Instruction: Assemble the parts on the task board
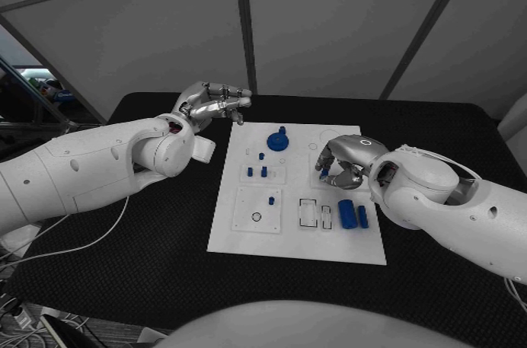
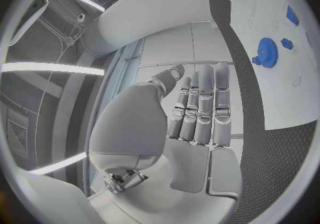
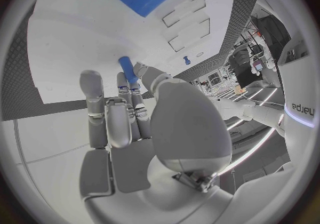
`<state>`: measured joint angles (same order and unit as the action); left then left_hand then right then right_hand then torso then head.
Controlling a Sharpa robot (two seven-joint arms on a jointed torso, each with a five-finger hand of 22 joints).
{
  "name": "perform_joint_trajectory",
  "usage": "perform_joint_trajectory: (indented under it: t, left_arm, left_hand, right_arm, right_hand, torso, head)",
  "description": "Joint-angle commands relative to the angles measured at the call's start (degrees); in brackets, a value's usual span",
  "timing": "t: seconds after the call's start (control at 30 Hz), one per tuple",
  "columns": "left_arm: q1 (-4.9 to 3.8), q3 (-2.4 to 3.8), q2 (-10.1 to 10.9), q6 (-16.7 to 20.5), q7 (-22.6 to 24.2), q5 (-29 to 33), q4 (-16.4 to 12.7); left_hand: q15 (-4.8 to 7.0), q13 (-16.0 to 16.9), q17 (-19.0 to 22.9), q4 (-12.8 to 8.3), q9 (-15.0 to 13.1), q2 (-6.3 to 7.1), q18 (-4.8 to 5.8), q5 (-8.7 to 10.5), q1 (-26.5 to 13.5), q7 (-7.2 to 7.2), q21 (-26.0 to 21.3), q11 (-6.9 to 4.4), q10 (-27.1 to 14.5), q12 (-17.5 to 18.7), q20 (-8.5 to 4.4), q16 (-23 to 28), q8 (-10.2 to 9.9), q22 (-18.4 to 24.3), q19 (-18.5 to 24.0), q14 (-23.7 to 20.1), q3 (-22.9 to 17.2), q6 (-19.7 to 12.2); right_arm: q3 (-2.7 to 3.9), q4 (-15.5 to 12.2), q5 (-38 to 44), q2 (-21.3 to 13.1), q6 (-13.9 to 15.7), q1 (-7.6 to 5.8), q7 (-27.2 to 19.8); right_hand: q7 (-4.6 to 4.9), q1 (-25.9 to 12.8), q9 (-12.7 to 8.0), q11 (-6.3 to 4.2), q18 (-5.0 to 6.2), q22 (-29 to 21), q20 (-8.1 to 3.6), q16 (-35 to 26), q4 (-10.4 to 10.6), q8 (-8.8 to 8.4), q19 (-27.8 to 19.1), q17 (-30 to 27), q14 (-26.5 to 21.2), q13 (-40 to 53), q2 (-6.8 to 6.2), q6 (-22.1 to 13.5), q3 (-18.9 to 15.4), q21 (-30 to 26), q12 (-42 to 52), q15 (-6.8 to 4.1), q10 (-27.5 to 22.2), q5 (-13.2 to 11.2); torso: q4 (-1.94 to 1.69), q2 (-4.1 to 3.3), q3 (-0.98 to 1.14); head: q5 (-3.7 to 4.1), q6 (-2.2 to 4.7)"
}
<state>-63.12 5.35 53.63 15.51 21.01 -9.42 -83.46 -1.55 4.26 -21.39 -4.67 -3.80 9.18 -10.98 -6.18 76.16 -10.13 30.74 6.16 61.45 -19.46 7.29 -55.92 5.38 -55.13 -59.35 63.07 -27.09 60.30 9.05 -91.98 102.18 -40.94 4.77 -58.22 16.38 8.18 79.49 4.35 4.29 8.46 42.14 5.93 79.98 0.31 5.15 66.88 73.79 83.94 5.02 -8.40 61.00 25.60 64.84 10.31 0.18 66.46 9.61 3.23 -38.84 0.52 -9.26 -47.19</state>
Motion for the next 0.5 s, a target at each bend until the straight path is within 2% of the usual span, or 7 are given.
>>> perform_joint_trajectory:
  t: [0.03, 0.5]
  left_arm:
    - [-0.11, 0.06, 0.0, -0.6, 0.1, 0.1, 0.0]
    - [-0.11, 0.06, 0.0, -0.6, -0.1, 0.1, 0.0]
  left_hand:
    - [-0.21, 0.0, 0.1, 0.1, 0.0, -0.65, 0.59, 0.19, 0.1, 0.11, -0.2, -0.06, -0.4, -0.4, 0.16, 0.2, -0.2, 0.1, 0.1, -0.2, 0.4, -0.4]
    - [-0.19, 0.1, 0.1, 0.0, 0.0, -0.84, 0.56, 0.17, 0.2, 0.1, -0.3, -0.06, -0.4, -0.5, 0.16, 0.3, -0.2, 0.1, 0.1, -0.2, 0.4, -0.4]
  right_arm:
    - [0.0, 0.1, 0.0, -0.1, -0.4, -0.08, 0.1]
    - [0.0, 0.0, 1.1, -0.2, -0.5, -0.08, 0.6]
  right_hand:
    - [-0.02, 0.3, 0.1, 0.01, 0.21, 0.1, -0.21, -0.1, -0.1, 0.39, 0.2, 0.1, 2.6, 0.1, 0.52, 0.7, 0.4, 0.1, 0.2, -0.49, 0.5, -0.3]
    - [0.01, 0.7, 0.2, 0.07, 0.17, 0.2, -0.27, 0.0, -0.4, 0.51, 0.3, 0.2, 2.7, 0.0, 0.63, 1.1, 0.7, 0.2, -0.2, -0.48, 0.2, -0.2]
  torso:
    - [0.03, 0.0, -0.01]
    - [0.01, 0.01, 0.02]
  head:
    - [0.02, -0.03]
    - [-0.01, -0.18]
